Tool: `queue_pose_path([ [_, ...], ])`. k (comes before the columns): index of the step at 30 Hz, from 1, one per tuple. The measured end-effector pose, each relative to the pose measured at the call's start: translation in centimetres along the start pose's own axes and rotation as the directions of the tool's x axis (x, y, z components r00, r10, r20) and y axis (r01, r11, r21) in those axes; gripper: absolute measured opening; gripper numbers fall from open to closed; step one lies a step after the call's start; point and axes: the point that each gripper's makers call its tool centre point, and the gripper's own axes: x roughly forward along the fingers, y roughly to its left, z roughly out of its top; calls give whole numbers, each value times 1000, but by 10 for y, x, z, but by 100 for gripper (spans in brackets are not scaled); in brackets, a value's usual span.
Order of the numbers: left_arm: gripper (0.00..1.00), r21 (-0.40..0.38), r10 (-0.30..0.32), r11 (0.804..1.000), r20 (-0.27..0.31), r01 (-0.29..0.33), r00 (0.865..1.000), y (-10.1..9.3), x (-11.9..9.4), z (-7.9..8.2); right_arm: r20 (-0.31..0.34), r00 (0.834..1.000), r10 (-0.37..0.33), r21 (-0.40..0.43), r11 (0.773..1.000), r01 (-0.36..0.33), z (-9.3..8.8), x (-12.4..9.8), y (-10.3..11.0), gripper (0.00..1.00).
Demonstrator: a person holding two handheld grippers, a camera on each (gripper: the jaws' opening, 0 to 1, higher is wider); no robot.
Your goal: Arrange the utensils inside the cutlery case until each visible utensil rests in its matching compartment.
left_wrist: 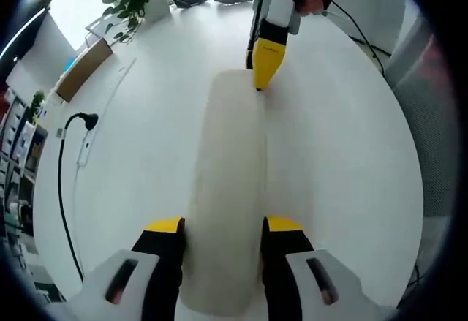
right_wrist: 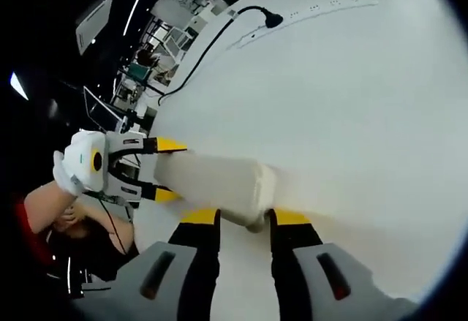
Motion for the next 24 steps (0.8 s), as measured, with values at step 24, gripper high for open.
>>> queue_pose_path([
  [24, 42, -16, 10, 1000, 18, -10, 1000, 5, 6, 0, 130, 989, 68, 241, 966, -98, 24, 3, -23, 18],
])
